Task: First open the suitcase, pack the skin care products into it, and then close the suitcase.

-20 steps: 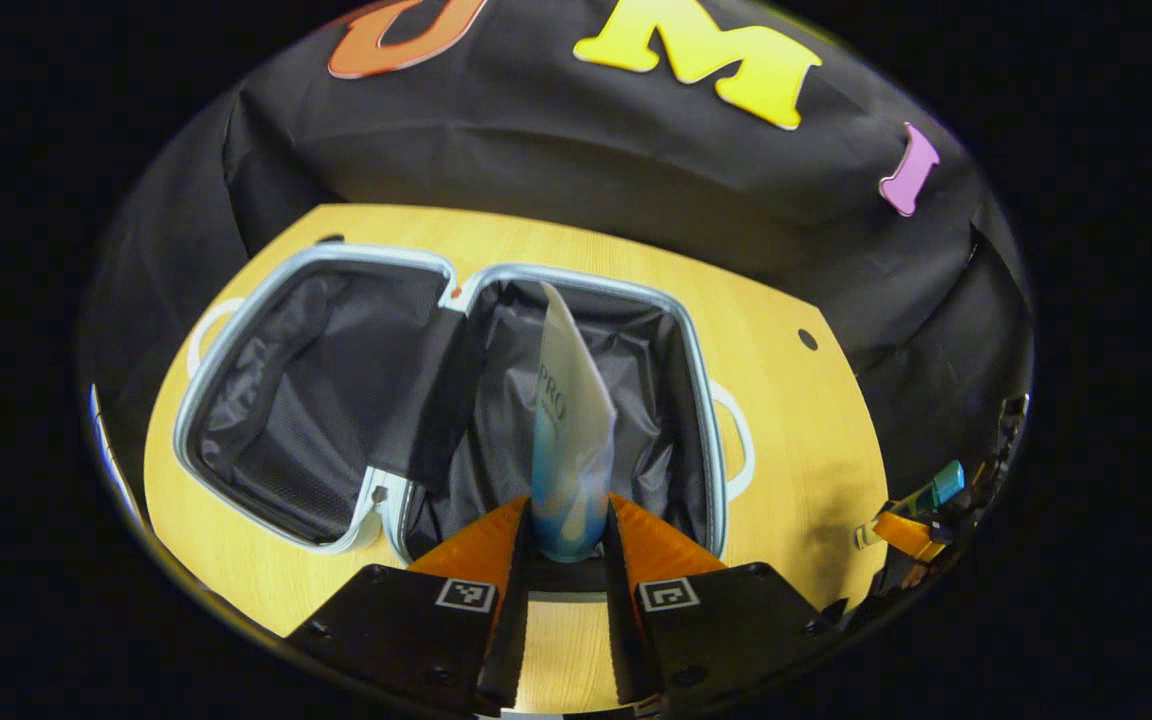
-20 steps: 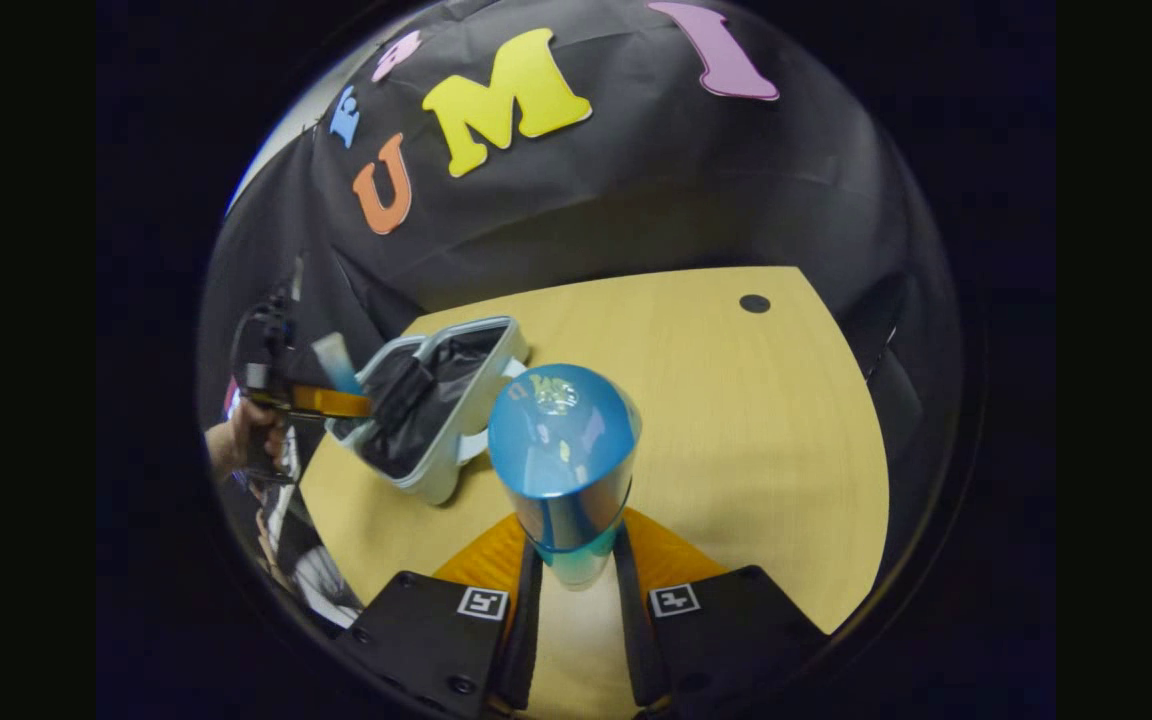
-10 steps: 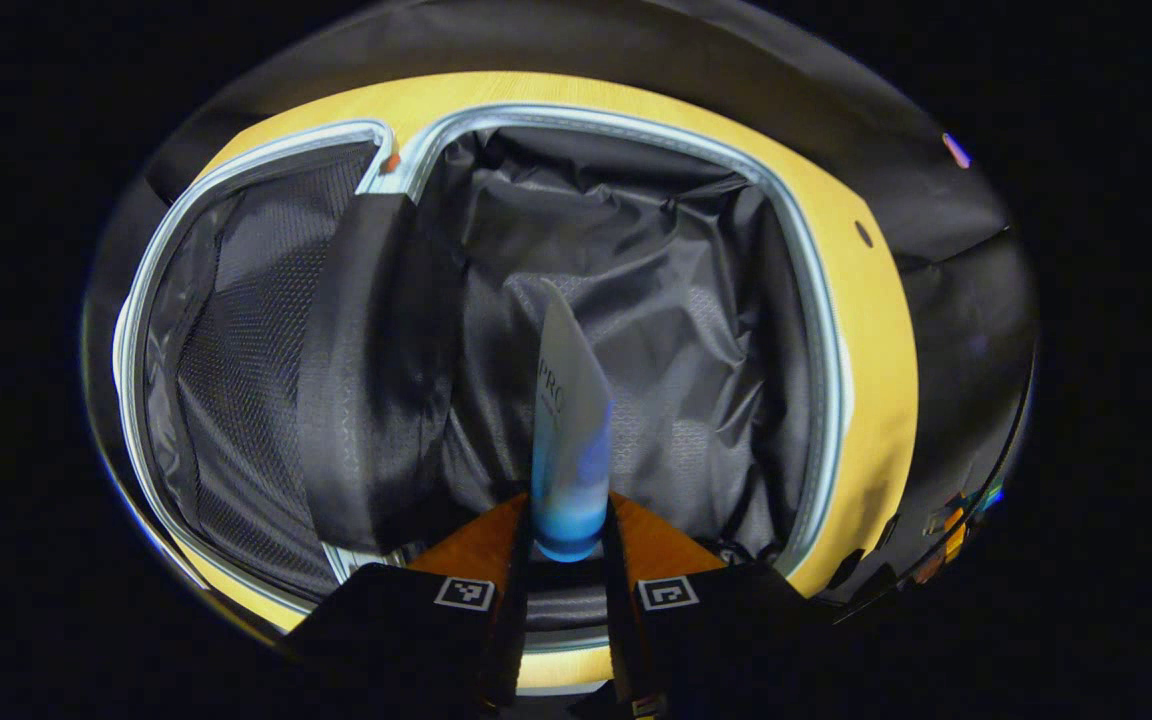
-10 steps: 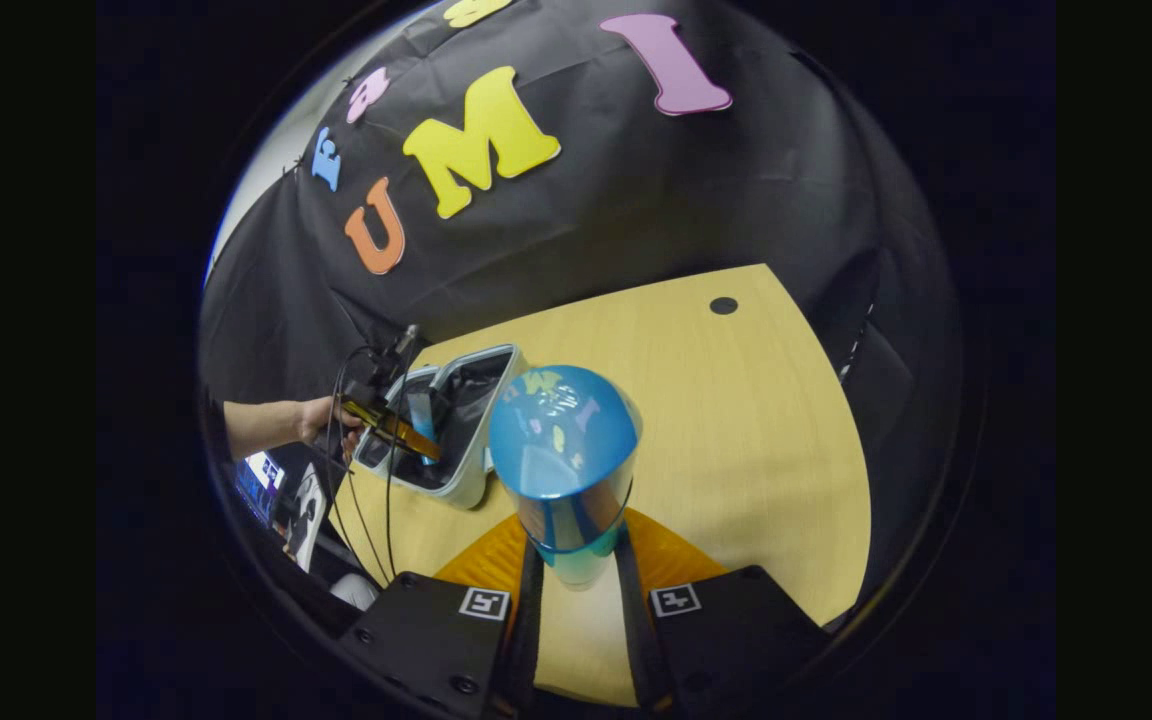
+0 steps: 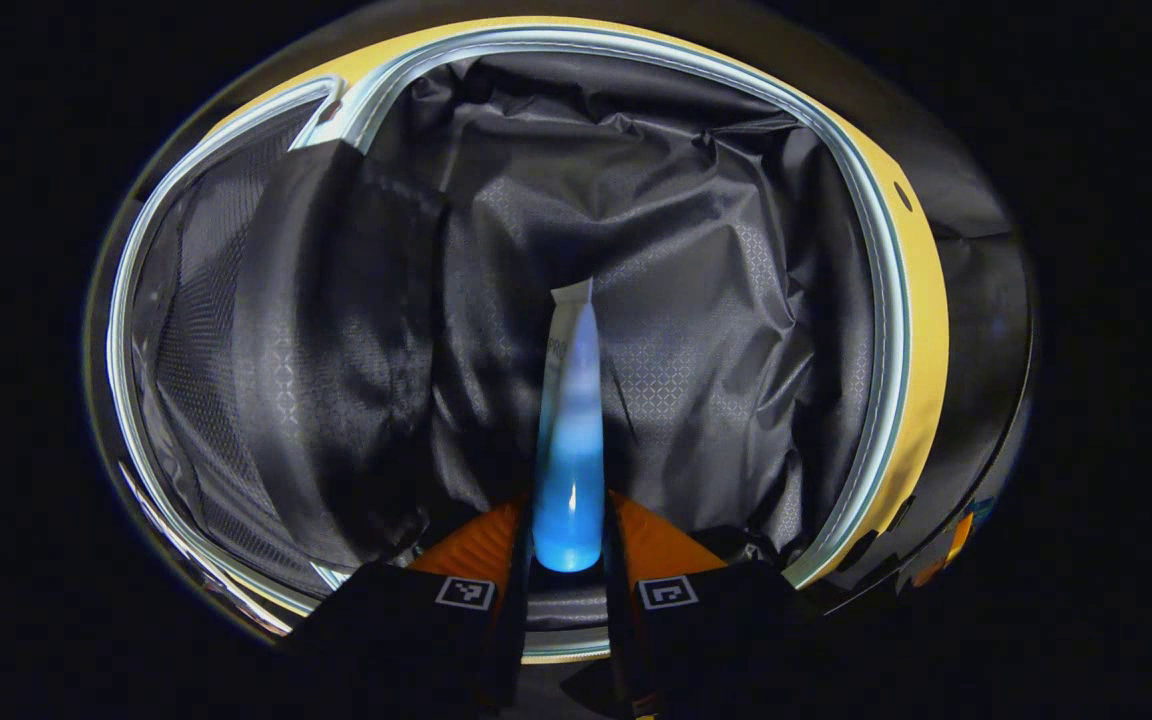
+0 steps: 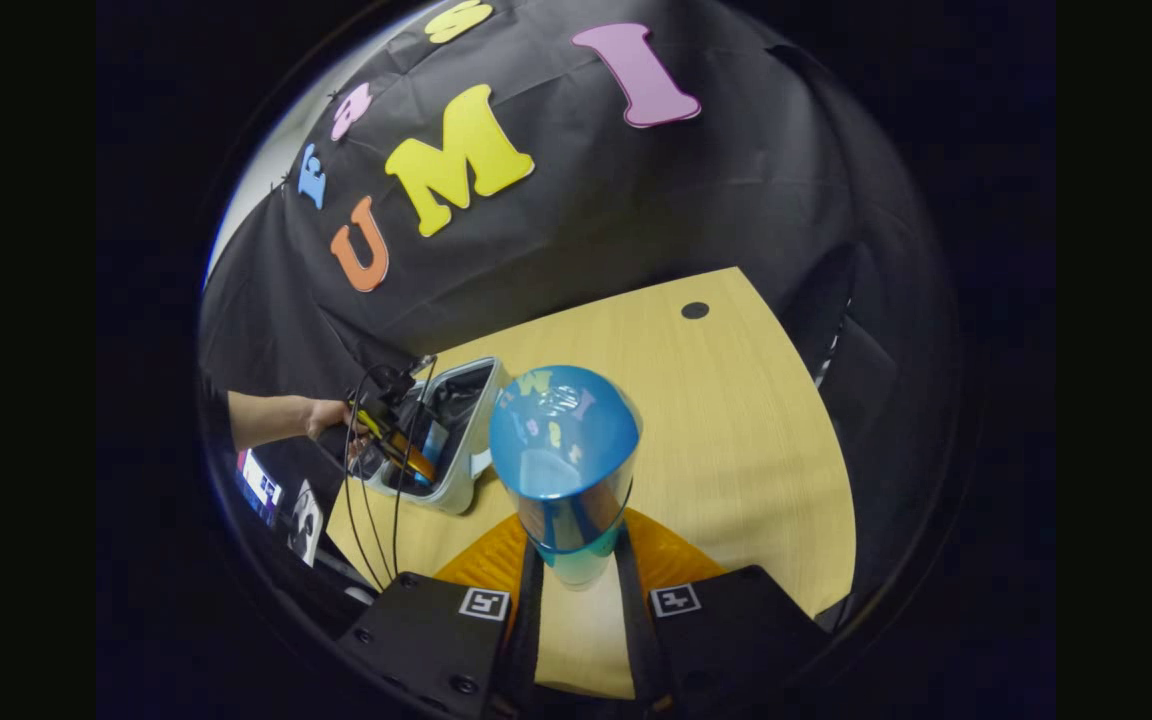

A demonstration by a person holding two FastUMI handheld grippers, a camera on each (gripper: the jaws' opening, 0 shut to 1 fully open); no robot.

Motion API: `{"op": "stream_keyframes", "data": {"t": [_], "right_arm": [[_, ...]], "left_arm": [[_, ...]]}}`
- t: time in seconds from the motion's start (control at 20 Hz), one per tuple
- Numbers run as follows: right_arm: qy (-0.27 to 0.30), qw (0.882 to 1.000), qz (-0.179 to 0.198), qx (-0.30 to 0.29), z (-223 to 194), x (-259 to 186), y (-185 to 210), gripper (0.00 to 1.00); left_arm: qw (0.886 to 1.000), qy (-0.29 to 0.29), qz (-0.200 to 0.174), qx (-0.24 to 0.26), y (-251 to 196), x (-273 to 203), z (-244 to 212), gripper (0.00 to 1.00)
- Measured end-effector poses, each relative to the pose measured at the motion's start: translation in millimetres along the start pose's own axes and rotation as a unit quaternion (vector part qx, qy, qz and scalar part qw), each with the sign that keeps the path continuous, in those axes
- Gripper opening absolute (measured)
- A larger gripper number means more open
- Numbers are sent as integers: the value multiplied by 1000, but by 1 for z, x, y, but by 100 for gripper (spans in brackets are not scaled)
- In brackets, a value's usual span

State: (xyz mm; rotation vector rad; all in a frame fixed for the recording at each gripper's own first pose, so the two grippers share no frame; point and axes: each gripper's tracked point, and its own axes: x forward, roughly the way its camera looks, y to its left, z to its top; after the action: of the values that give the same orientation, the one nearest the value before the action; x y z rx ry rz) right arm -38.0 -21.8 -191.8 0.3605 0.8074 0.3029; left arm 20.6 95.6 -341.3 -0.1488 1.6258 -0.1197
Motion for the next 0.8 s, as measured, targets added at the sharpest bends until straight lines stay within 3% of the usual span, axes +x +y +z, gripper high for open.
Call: {"op": "stream_keyframes", "data": {"t": [0.15, 0.35, 0.45, 0.5, 0.6, 0.65, 0.7, 0.8], "right_arm": [[-2, 1000, 3, -10, -1, -4, 3, 34], [-3, 1000, 10, -24, 0, -7, 12, 34], [0, 999, 19, -31, 1, -5, 24, 34], [3, 999, 26, -39, 2, -2, 33, 34], [13, 997, 44, -63, 10, 5, 54, 35], [19, 995, 57, -74, 16, 10, 68, 34], [27, 993, 73, -87, 21, 15, 85, 34], [48, 987, 106, -114, 30, 32, 124, 32]], "left_arm": [[1000, 1, 7, -3, -2, -1, -1, 38], [1000, -19, 0, -11, -6, -4, -1, 47], [999, -32, -3, -22, -8, -8, -1, 59], [999, -47, -7, -27, -10, -13, 0, 80], [996, -82, -14, -25, -12, -25, 0, 99], [994, -107, -17, -26, -14, -35, 2, 91], [990, -139, -22, -33, -15, -49, 1, 100], [974, -218, -36, -47, -21, -79, -4, 98]]}}
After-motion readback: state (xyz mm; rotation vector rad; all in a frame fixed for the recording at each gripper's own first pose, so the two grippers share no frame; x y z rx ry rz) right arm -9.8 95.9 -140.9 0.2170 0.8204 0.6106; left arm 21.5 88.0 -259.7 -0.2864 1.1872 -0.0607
